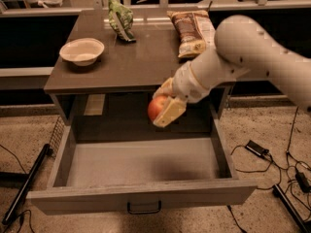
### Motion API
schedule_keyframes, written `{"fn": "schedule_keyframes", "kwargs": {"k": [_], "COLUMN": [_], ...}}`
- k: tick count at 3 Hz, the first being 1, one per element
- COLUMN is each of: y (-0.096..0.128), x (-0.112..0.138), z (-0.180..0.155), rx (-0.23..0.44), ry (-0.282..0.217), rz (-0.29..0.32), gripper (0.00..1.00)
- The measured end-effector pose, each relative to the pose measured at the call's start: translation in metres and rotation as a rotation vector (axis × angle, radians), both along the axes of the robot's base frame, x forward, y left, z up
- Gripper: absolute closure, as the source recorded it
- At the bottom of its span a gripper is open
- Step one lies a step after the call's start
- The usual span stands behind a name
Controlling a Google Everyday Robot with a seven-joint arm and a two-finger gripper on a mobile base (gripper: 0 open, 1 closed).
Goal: Place apple into top drawer
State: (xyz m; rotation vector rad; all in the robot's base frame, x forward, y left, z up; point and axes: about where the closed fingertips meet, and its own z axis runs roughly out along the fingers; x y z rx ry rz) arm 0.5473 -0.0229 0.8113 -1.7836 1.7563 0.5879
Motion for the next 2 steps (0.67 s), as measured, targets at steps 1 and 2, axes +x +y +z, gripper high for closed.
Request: {"fn": "schedule_keyframes", "kwargs": {"k": [1, 2], "y": [0.023, 0.031], "x": [-0.014, -0.025], "z": [-0.075, -0.143], "rx": [-0.009, -0.031], "ry": [0.043, 0.042], "rz": [-0.043, -0.071], "gripper": [1.0, 1.0]}}
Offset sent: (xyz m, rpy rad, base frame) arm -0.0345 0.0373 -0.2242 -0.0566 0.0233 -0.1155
